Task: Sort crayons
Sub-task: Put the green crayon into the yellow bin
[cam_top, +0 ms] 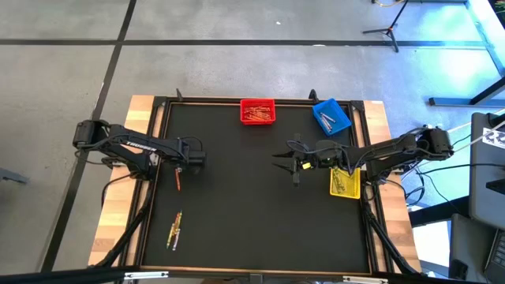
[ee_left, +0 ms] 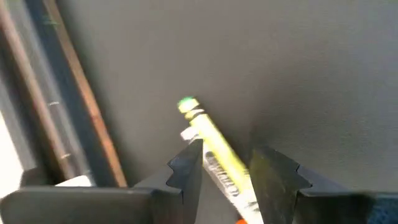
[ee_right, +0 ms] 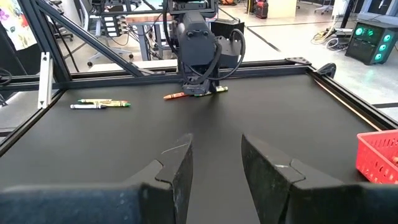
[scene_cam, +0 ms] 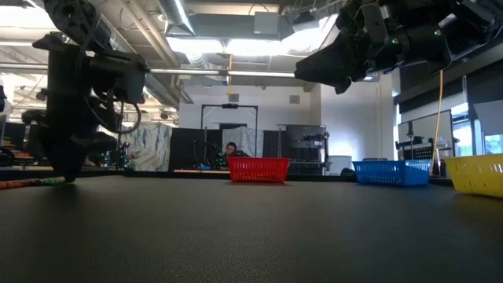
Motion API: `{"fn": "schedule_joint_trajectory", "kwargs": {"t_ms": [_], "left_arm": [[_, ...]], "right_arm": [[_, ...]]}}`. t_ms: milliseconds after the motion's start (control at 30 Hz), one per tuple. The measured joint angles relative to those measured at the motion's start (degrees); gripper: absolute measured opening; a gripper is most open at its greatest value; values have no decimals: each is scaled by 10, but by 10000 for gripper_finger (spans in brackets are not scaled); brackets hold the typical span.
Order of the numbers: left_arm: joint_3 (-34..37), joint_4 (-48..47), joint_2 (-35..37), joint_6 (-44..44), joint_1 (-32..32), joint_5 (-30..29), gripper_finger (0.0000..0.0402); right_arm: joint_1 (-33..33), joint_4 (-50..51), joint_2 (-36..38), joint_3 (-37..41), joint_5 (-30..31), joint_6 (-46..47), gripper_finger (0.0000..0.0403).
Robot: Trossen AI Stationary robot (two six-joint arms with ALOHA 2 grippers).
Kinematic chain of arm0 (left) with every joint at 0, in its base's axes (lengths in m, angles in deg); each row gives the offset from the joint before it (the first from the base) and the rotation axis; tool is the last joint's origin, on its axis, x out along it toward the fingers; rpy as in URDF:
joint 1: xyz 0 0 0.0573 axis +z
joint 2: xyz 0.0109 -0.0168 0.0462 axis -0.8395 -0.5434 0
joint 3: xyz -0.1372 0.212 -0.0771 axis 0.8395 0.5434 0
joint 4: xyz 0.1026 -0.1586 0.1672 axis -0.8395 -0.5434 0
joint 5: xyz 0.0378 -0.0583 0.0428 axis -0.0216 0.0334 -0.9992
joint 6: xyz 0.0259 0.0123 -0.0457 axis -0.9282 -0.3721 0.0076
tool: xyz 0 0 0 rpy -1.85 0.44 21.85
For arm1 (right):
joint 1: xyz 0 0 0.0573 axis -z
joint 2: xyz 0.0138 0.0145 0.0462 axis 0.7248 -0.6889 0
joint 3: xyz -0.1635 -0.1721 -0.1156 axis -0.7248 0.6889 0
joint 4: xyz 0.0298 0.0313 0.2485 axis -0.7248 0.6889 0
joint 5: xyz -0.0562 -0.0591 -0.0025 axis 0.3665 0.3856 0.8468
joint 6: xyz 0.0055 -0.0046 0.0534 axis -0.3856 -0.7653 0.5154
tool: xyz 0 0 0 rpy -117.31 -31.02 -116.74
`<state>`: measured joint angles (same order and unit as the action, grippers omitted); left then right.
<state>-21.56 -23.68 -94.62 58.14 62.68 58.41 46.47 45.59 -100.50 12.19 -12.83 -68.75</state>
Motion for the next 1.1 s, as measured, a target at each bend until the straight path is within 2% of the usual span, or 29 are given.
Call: {"fn": "schedule_joint_trajectory", "kwargs": {"t_ms": [200,533,767,1000,1100], "left_arm": [[9,44,1,-43,5,11,119],[9,43,1,-44,5,23,119],[9,27,0,-13,5,26,119],[2,42,0,-56,2,34,119],[-10,63,0,-71,-5,56,119]], "right_arm": [[0,0,0,0,15,0,134],[0,0,0,0,15,0,134],[0,0,0,0,15,0,134],[0,0,0,0,15,0,134],[0,0,0,0,15,0,134]]}}
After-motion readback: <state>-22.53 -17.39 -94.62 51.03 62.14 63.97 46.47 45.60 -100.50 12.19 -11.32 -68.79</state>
